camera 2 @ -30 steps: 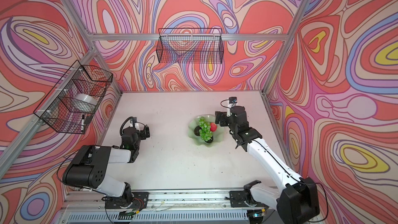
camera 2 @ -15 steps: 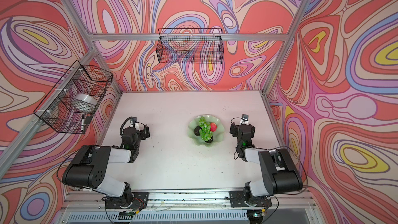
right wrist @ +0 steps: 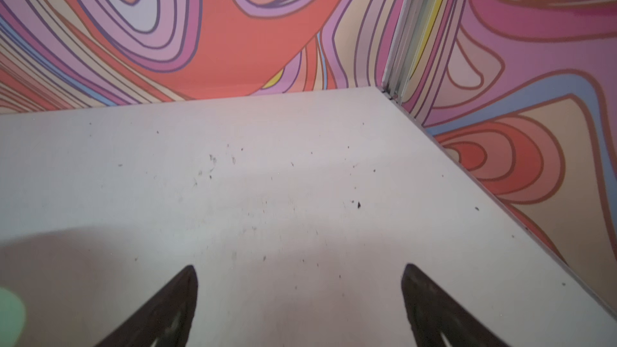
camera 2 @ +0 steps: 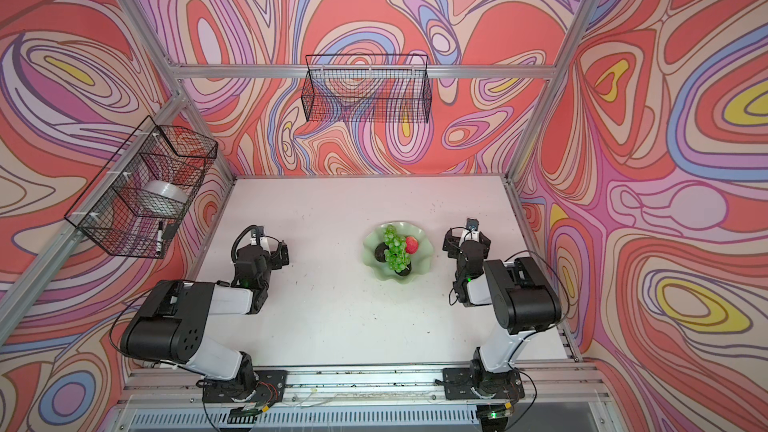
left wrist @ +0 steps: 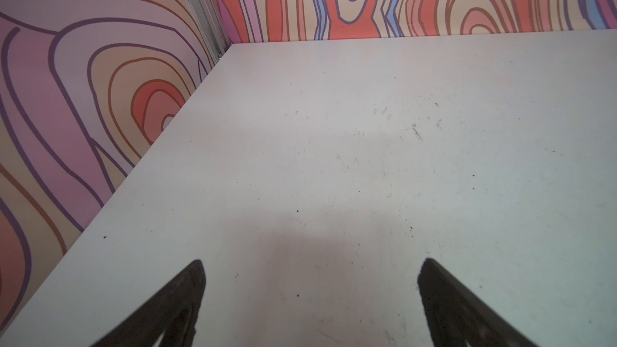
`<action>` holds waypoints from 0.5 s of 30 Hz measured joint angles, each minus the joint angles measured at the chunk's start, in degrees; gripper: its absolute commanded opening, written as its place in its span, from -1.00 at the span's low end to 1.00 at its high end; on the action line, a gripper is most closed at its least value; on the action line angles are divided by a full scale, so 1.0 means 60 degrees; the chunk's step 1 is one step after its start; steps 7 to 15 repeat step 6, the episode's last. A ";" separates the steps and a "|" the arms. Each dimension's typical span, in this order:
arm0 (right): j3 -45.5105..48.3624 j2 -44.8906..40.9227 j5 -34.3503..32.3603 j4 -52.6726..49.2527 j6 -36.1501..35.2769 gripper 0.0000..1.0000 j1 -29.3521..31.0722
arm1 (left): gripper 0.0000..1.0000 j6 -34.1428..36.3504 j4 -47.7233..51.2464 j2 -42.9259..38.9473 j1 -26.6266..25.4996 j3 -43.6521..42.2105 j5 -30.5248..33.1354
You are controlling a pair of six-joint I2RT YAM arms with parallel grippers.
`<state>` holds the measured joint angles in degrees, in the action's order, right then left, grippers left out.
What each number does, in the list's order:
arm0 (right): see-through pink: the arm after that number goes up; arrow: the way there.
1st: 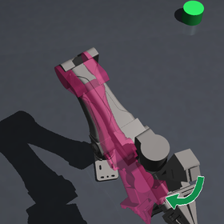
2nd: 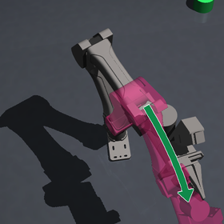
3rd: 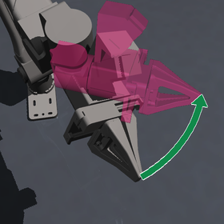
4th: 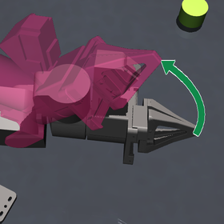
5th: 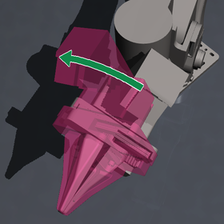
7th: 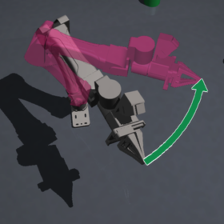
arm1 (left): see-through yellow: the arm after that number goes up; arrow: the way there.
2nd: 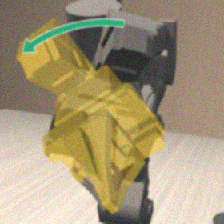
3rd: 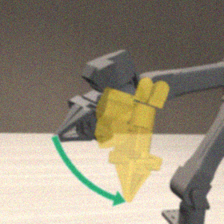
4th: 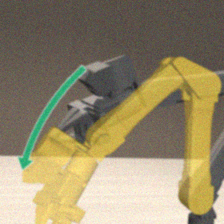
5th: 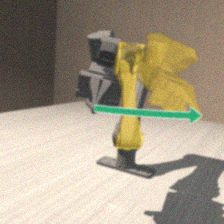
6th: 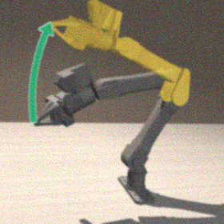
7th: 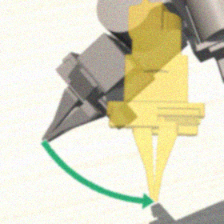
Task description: Place and organize the fake fruits in the fruit bowl
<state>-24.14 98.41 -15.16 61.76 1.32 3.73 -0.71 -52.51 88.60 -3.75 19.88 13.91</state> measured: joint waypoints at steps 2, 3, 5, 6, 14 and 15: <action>-0.0069 -0.0007 -0.0018 -0.0007 0.0000 0.97 -0.0004 | 1.00 0.0000 0.0000 0.0000 0.0000 0.0000 0.0000; -0.0087 -0.0007 -0.0036 -0.0102 0.0007 0.97 -0.0004 | 1.00 0.0000 0.0004 0.0000 0.0000 0.0000 0.0000; -0.0142 -0.0007 -0.0040 -0.0335 0.0047 0.97 -0.0018 | 1.00 0.0000 0.0004 0.0000 0.0000 0.0000 0.0000; -0.0153 -0.0007 -0.0047 -0.0379 0.0047 0.97 -0.0036 | 1.00 0.0000 0.0004 0.0000 0.0000 0.0000 0.0000; -0.0153 -0.0007 -0.0047 -0.0379 0.0047 0.97 -0.0036 | 1.00 0.0000 0.0004 0.0000 0.0000 0.0000 0.0000; -0.0153 -0.0007 -0.0047 -0.0379 0.0047 0.97 -0.0036 | 1.00 0.0000 0.0004 0.0000 0.0000 0.0000 0.0000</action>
